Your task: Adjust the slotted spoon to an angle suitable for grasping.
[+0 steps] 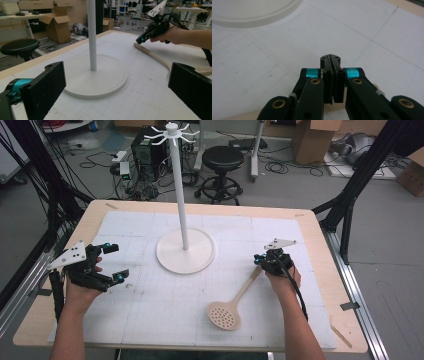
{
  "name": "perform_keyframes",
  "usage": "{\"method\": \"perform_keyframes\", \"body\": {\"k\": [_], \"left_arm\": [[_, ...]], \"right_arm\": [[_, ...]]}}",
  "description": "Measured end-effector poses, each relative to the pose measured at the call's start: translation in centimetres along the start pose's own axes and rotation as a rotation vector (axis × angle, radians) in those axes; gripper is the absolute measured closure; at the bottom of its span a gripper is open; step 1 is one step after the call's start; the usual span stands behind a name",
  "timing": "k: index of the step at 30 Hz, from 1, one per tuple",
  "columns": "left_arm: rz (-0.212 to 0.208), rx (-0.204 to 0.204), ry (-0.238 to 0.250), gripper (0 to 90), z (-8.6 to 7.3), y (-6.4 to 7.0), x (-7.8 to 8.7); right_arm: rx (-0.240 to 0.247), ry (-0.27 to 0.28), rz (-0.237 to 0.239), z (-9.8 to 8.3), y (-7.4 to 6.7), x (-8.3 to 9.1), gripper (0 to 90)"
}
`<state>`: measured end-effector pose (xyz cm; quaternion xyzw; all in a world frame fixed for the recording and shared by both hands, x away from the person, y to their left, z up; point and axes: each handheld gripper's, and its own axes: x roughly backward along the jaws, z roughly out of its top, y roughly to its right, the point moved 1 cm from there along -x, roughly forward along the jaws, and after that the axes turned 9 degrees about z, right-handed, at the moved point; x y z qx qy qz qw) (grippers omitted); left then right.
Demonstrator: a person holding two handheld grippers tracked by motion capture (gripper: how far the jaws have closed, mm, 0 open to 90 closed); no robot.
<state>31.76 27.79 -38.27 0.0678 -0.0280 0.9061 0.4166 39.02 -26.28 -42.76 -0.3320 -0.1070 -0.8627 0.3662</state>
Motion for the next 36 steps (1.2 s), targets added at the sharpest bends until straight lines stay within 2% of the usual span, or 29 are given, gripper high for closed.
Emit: {"method": "perform_keyframes", "body": {"k": [5,8,10,16,27,34,36], "left_arm": [[-0.004,-0.001,-0.003,1.9,0.0,0.0,-0.1],[-0.003,-0.006,-0.008,1.9,0.0,0.1,-0.1],[-0.003,-0.003,-0.003,1.9,0.0,0.1,0.0],[-0.001,-0.003,-0.002,1.9,0.0,0.0,0.1],[-0.003,-0.003,-0.005,1.9,0.0,0.1,-0.1],[-0.007,-0.006,-0.005,1.9,0.0,0.2,-0.3],[-0.008,-0.004,-0.003,1.9,0.0,0.2,-0.2]], "right_arm": [[-0.034,-0.040,-0.006,-0.8,0.9,-0.6,89.8],[-0.046,-0.031,0.005,-0.9,1.0,-0.7,89.8],[-0.035,-0.031,0.004,-0.9,0.9,-0.6,89.8],[-0.044,-0.042,-0.001,-1.6,1.0,0.3,90.0],[-0.082,-0.005,-0.007,-4.4,1.1,3.2,90.0],[-0.089,-0.003,-0.018,-4.7,0.9,3.4,89.9],[-0.071,-0.005,-0.011,-4.6,0.7,3.4,89.9]]}}
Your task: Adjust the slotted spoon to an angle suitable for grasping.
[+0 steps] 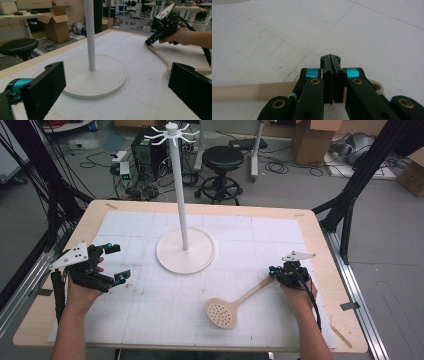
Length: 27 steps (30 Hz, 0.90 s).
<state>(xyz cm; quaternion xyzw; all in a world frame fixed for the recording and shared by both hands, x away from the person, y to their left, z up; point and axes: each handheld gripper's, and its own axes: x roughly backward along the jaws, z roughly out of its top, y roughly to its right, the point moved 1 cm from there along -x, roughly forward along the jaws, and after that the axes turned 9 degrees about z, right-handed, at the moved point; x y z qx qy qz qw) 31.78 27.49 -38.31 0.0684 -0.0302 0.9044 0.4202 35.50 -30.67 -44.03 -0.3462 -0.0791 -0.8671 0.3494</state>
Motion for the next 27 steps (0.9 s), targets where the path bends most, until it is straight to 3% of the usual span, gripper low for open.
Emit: {"method": "perform_keyframes", "body": {"k": [6,8,9,11,16,27], "left_arm": [[0.004,0.001,0.004,1.9,0.0,-0.1,0.2],[0.002,0.003,0.004,1.9,0.0,-0.1,0.1],[0.002,0.002,0.002,1.9,0.0,-0.1,0.1],[0.001,0.001,0.004,1.9,0.0,0.0,0.0],[0.000,0.003,0.012,1.9,0.1,0.0,0.2],[0.005,0.002,0.017,1.9,0.1,-0.1,0.4]], "right_arm": [[0.055,0.035,0.060,0.7,-1.9,0.5,89.9],[0.104,0.045,0.120,0.8,-3.9,0.9,89.9],[0.104,0.045,0.120,0.8,-3.9,0.9,89.9],[0.146,0.049,0.194,0.7,-6.0,0.9,90.0],[0.205,0.009,0.267,-0.1,-8.8,0.3,89.9],[0.251,-0.042,0.333,-1.2,-11.3,0.1,89.9]]}}
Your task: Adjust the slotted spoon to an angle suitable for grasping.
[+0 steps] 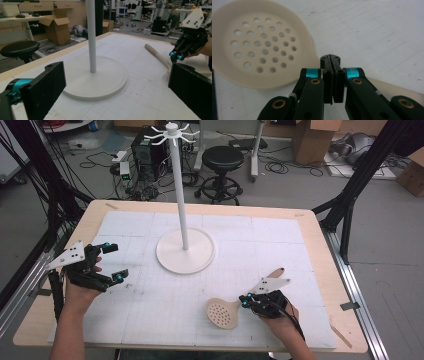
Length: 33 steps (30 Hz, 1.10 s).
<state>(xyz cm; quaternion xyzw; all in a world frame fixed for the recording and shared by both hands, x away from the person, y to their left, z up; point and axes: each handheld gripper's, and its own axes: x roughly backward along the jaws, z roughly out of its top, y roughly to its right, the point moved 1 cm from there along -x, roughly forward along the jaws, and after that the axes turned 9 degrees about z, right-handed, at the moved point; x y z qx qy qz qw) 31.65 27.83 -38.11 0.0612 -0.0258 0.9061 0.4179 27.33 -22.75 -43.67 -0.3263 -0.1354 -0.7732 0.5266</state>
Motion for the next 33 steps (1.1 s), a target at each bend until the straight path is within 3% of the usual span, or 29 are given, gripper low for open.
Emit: {"method": "perform_keyframes", "body": {"k": [3,9,19,28,33], "left_arm": [[0.000,-0.002,-0.004,1.9,0.0,0.0,-0.1],[-0.002,-0.001,-0.004,1.9,-0.1,0.0,-0.2],[-0.003,-0.002,-0.007,1.9,-0.1,0.0,-0.2],[-0.002,-0.003,-0.002,1.9,0.0,0.0,-0.1],[-0.002,-0.002,-0.001,1.9,0.0,0.0,-0.1]], "right_arm": [[0.021,-0.059,0.025,-0.4,-0.3,-0.9,90.0],[0.005,-0.049,0.021,0.2,-0.1,-1.7,90.0],[0.000,-0.055,0.024,3.1,0.5,-5.0,90.0],[0.035,-0.068,0.046,5.6,-0.5,-8.1,90.0],[0.054,-0.074,0.046,6.2,-0.8,-8.9,90.0]]}}
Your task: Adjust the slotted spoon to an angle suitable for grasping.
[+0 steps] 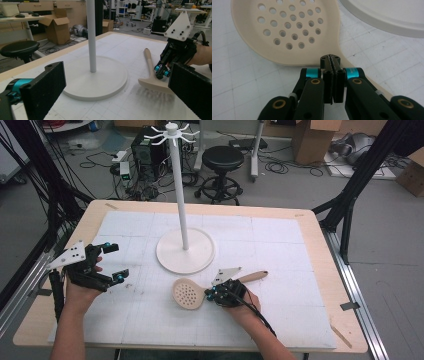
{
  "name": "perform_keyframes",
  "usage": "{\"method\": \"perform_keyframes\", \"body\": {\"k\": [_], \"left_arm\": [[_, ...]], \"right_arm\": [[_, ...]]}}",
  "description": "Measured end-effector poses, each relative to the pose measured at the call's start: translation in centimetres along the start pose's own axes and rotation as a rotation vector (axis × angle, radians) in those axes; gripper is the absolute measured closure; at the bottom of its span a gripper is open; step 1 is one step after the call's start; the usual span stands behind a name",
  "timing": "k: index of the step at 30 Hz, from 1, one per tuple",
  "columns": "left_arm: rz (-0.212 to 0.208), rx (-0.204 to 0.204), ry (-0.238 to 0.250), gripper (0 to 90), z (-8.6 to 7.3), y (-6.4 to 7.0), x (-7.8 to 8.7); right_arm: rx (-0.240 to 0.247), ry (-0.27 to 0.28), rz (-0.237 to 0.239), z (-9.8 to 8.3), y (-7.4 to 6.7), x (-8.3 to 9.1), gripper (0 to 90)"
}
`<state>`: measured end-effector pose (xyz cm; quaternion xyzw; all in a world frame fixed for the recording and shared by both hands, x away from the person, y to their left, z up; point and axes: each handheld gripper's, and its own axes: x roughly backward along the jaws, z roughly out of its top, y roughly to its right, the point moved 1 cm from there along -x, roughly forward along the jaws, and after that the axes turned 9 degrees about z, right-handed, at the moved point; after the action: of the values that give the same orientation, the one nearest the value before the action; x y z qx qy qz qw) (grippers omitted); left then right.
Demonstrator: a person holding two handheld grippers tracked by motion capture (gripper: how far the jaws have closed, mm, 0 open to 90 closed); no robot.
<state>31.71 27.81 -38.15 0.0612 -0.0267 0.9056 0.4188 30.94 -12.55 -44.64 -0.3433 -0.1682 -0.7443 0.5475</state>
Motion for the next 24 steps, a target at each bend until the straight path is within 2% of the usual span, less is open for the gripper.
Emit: {"method": "perform_keyframes", "body": {"k": [2,4,5,6,10,14,18,24], "left_arm": [[0.003,0.001,-0.001,1.9,0.0,0.0,0.0],[0.003,0.001,-0.001,1.9,0.0,0.0,0.0],[0.002,0.003,-0.002,1.9,0.0,0.0,0.0],[0.000,0.002,-0.002,1.9,0.0,0.0,0.0],[0.001,0.001,-0.002,1.9,0.0,0.0,-0.1],[-0.002,-0.002,-0.006,1.9,0.0,0.0,-0.1],[-0.001,0.000,-0.008,1.9,-0.1,0.0,-0.2],[-0.003,-0.003,-0.013,1.9,-0.1,0.0,-0.3]], "right_arm": [[0.016,0.008,0.001,0.1,0.1,0.4,90.0],[0.004,0.052,-0.013,0.2,0.4,1.6,90.0],[-0.008,0.084,-0.053,0.0,1.3,3.1,90.0],[-0.008,0.084,-0.053,0.0,1.3,3.1,90.0],[-0.089,0.148,-0.142,-1.3,3.9,6.6,90.0],[-0.149,0.169,-0.216,-2.8,6.0,9.1,90.0],[-0.189,0.174,-0.262,-3.9,7.2,10.4,90.0],[-0.222,0.166,-0.292,-5.4,8.1,11.1,90.0]]}}
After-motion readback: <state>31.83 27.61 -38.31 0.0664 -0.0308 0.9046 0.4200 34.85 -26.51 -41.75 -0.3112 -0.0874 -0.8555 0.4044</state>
